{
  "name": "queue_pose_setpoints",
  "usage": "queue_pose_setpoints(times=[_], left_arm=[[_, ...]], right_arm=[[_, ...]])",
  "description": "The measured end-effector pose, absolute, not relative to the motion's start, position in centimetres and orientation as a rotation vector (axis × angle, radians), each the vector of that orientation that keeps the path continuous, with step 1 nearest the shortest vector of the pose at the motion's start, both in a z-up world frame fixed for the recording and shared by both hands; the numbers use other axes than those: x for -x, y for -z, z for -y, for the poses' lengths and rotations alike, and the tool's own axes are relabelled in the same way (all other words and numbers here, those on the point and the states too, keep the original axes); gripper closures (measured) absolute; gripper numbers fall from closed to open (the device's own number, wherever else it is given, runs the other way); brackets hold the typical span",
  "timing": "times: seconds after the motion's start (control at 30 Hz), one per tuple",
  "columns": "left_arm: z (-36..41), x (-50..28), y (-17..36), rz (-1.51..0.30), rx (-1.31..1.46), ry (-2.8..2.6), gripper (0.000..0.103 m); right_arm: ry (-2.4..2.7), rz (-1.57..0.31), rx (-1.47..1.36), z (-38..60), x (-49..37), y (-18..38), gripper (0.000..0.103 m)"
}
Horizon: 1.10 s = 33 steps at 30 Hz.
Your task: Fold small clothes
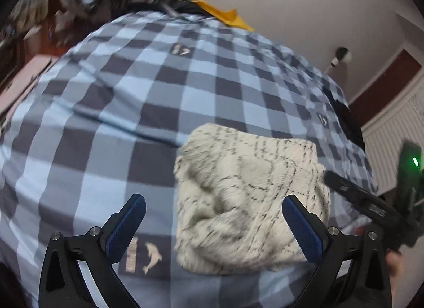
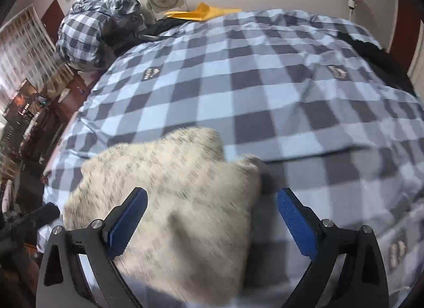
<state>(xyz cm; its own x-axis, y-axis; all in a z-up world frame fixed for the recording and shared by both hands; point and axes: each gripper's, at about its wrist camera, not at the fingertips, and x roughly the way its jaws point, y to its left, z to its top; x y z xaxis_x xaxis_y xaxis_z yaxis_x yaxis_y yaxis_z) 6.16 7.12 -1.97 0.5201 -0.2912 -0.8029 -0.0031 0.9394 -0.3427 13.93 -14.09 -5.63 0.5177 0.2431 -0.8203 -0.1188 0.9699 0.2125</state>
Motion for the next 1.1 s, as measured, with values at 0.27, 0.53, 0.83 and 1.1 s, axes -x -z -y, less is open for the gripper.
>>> queue_pose_setpoints(times=[0.27, 0.53, 0.83, 1.1], left_arm=[[-7.4, -6.1, 9.2, -1.189, 0.153, 0.047, 0.000], [-10.5, -5.3, 9.0, -1.245, 0.431, 0.057, 0.000], [-8.9, -6.5, 2.9, -0.915, 0.216, 0.016, 0.000], [-8.2, -7.9, 8.4, -1.121, 0.048, -0.034, 0.000]], right_arm=[[-0.299, -1.229, -0.189, 15.1, -12.9, 11.0, 0.002], [-0.265, -1.090, 0.015, 13.3, -11.8, 8.6, 0.002], [-0.046, -1.001, -0.168, 18.5, -13.0, 6.6, 0.001], [-0.087, -1.118, -0.215, 18.2, -14.4, 9.4, 0.002]])
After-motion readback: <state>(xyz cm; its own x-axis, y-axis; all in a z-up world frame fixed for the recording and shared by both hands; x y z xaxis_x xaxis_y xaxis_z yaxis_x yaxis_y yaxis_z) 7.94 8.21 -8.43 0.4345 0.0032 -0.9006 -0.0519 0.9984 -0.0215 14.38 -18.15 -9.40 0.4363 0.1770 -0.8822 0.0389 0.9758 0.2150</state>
